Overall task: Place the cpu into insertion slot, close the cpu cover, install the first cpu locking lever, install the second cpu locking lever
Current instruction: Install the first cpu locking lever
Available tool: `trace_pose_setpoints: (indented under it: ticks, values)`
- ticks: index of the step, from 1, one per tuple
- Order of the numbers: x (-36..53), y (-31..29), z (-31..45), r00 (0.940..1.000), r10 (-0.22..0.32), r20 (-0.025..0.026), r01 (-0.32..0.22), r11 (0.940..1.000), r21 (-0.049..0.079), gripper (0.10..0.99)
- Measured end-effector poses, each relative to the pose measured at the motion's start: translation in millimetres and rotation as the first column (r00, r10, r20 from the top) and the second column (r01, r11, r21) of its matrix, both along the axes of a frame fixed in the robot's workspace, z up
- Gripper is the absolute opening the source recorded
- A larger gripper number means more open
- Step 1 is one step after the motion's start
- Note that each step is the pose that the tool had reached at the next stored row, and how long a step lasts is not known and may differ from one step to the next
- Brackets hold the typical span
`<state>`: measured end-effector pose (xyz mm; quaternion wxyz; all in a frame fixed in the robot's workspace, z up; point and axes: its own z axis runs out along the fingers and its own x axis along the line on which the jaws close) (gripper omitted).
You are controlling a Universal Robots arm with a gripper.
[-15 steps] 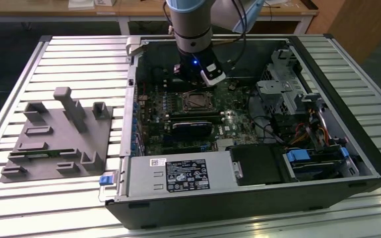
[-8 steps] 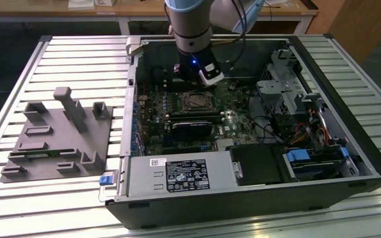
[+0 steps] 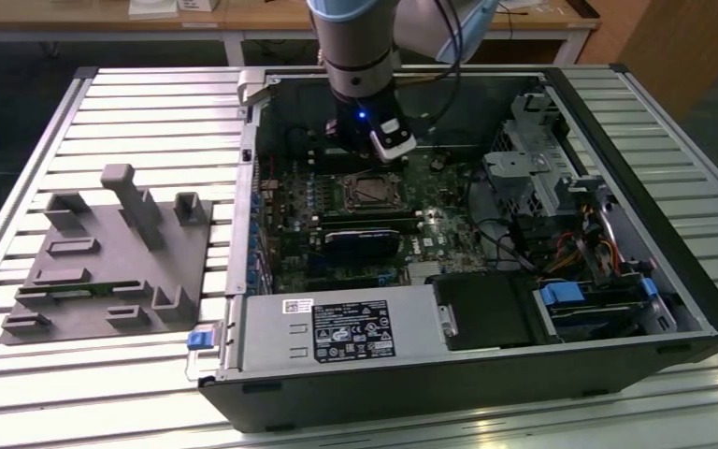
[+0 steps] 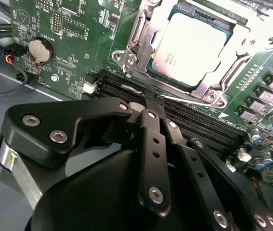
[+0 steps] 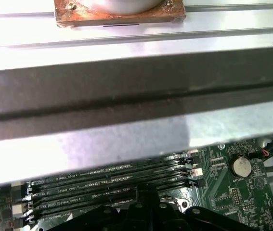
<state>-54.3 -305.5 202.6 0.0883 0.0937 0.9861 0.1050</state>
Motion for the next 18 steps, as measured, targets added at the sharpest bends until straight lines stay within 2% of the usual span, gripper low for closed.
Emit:
trace_pose_setpoints:
  ticks: [7, 18]
  values:
    - [-1.4, 1.1, -1.7, 0.9997, -0.024, 0.0, 0.024, 0.9997, -0.001, 0.106]
    - [-1.5, 1.1, -5.2, 0.9988, -0.05, 0.0004, 0.05, 0.9987, -0.013, 0.106]
